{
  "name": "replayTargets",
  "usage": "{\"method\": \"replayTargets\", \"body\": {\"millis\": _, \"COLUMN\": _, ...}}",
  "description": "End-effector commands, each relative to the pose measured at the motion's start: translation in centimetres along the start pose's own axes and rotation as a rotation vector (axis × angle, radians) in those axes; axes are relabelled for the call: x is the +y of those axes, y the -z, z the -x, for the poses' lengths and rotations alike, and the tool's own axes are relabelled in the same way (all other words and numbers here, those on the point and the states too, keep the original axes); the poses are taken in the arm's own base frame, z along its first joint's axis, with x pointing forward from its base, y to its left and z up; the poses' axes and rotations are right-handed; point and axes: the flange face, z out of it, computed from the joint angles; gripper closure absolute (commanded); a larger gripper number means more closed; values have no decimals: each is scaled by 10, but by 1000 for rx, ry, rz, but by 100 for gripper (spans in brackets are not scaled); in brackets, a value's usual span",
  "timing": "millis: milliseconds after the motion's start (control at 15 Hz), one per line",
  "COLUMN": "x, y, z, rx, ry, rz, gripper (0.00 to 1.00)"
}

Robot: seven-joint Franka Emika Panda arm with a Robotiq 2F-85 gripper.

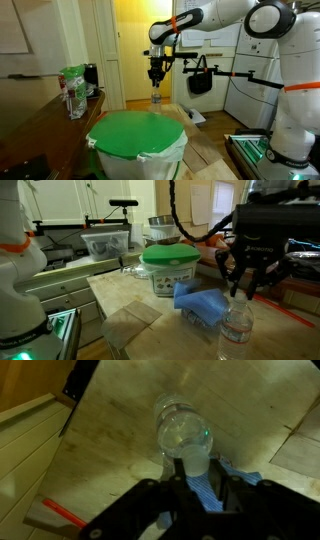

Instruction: Move the water bottle to the back of the counter

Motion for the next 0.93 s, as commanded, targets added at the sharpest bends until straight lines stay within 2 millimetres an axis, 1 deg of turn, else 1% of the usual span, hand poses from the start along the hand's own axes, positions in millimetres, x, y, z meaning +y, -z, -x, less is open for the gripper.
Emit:
{"method": "replayTargets", "body": {"millis": 0, "x": -3, "y": 9, "z": -3, "rx": -24, "ry": -48, "rz": 9, "gripper": 93}}
{"method": "replayTargets", "body": {"millis": 133, "x": -3, "y": 10, "z": -7, "rx": -13, "ry": -138, "rz": 21, "gripper": 93}}
{"method": "replayTargets", "body": {"millis": 200, "x": -3, "y": 14, "z": -10, "rx": 0, "ry": -216, "rz": 28, "gripper": 93}}
{"method": "replayTargets", "body": {"millis": 400, "x": -2, "y": 23, "z": -19, "rx": 26, "ry": -375, "rz": 36, "gripper": 93}}
{"method": "replayTargets", "body": {"millis": 667, "x": 8, "y": 41, "z": -32, "rx": 62, "ry": -576, "rz": 105, "gripper": 93}}
{"method": "replayTargets", "body": {"millis": 867, "x": 14, "y": 46, "z": -40, "rx": 63, "ry": -669, "rz": 151, "gripper": 93}}
